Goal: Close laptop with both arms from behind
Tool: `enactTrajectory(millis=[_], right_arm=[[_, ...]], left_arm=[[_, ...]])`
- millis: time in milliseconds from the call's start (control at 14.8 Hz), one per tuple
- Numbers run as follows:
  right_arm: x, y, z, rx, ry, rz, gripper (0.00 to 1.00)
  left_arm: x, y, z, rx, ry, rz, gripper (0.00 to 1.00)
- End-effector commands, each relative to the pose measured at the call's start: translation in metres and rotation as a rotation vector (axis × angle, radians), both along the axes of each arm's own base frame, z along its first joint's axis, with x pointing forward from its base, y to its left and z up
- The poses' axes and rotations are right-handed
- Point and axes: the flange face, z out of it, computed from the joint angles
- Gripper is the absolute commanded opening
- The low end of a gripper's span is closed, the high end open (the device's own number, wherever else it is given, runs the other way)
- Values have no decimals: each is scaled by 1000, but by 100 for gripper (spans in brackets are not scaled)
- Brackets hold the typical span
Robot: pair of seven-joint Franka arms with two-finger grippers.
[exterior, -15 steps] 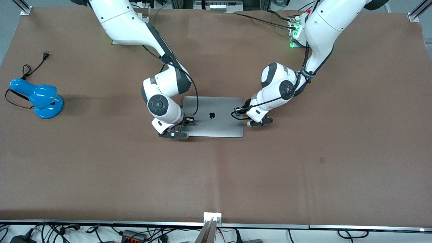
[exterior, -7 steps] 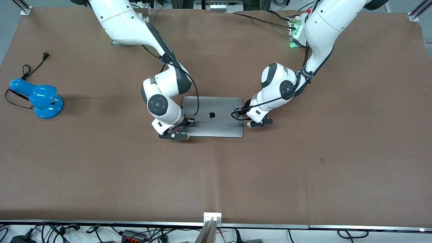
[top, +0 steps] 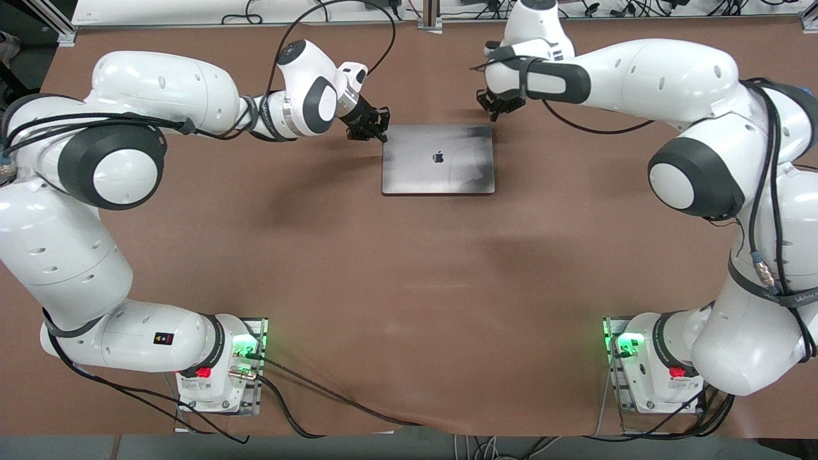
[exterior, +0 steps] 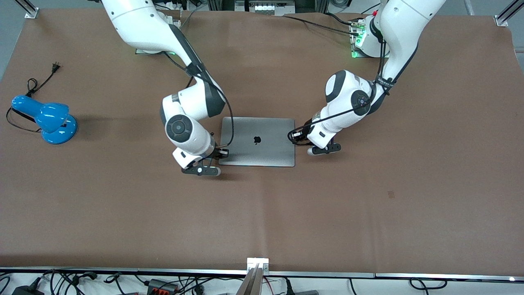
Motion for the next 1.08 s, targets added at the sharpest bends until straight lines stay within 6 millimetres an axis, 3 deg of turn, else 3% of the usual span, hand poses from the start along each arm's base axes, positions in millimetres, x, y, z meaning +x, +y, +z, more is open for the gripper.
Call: enactTrajectory(millis=[0,338,405,473,743,878,1013], right_arm=[[8,-33,48,-24,-2,30,0],[17,-106,105,-58,52,74,0],[16,-115,115,-58,57,55,37],[17,-122,124,-58,54,33,98],[28,-159,192,-57,26,-3,100],[33,-185,235,-75,49,-43,100],[35,-209,263,-87,42,-83,100]], left_arm=[[-4,18,31,40,3,-34,0],[12,63,79,67,45,-31,0],[18,73,92,95,42,-63,0],[23,80,102,146,40,-109,0],[33,116,138,243,33,-204,0],[40,163,160,273,9,-267,0],[48,197,186,277,10,-324,0]])
